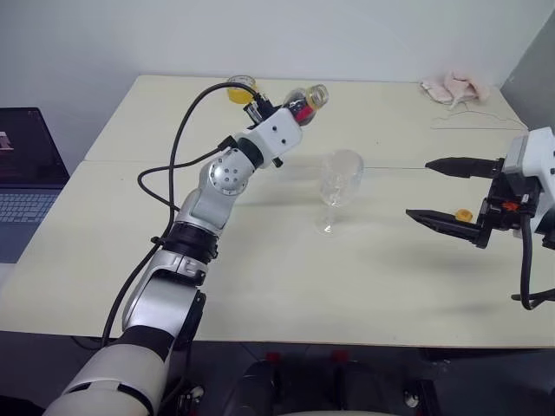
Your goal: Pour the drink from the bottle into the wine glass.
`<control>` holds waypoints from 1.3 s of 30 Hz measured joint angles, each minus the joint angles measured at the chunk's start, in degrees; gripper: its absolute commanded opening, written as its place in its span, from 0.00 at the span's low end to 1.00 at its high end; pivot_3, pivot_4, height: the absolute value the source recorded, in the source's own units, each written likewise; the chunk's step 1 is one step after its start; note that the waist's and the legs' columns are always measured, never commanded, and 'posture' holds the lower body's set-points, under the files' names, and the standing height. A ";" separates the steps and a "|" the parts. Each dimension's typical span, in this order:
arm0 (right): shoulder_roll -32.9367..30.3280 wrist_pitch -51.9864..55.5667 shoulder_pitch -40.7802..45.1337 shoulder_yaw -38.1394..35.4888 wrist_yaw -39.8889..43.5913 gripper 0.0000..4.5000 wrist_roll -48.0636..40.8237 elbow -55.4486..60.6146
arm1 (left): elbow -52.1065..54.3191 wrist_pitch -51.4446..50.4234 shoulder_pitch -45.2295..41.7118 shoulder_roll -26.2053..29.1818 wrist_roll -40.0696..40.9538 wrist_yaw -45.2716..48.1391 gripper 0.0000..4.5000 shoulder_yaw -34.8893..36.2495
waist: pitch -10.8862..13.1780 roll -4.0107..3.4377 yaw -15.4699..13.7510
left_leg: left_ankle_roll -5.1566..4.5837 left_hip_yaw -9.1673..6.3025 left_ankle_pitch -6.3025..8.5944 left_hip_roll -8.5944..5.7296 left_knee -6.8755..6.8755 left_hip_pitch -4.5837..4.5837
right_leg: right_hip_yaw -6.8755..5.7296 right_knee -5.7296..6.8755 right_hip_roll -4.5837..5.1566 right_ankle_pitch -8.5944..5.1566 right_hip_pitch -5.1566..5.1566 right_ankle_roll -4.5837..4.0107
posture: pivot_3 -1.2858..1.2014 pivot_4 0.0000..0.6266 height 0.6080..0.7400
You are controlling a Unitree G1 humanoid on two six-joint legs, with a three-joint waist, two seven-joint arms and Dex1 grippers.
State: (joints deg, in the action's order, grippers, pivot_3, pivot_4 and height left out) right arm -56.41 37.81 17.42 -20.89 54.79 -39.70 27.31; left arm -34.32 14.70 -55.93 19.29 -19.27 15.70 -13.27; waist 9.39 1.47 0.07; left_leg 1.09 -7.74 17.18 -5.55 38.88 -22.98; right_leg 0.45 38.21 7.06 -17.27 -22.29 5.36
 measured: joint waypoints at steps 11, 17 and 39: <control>10.23 -1.19 -5.95 -4.99 -8.13 1.00 -6.45 6.61 | 0.35 5.38 -0.06 2.74 -3.49 0.54 0.17 -1.59 | 0.00 0.00 0.03 | 0.00 0.01 0.00 -0.02 0.07 0.02 | 0.03 0.39 0.01 -0.01 -0.10 0.00 | 0.52 0.24 1.00; 13.71 -3.95 -11.82 -4.81 -11.83 1.00 -4.22 8.42 | 0.98 7.51 -0.08 3.88 -5.01 1.20 0.17 -2.34 | 0.00 0.00 0.07 | -0.01 0.02 0.00 -0.02 0.10 0.05 | 0.05 0.46 0.00 -0.01 -0.10 0.01 | 0.52 0.24 1.00; 13.96 -7.20 -11.33 -1.47 -12.82 1.00 -3.18 8.40 | -2.39 14.89 -4.53 6.34 -9.73 1.08 0.17 -3.98 | -0.01 -0.01 0.29 | -0.01 0.02 -0.01 -0.02 0.10 0.06 | 0.04 0.53 -0.01 -0.01 -0.12 0.01 | 0.52 0.24 1.00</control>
State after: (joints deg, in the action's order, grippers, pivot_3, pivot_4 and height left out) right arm -42.45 30.61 6.09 -22.35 41.97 -42.89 35.71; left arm -36.71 29.59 -60.45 25.63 -29.01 16.78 -17.25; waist 9.39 1.46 0.36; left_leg 1.08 -7.72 17.18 -5.57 38.98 -22.92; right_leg 0.49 38.74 7.05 -17.28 -22.42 5.37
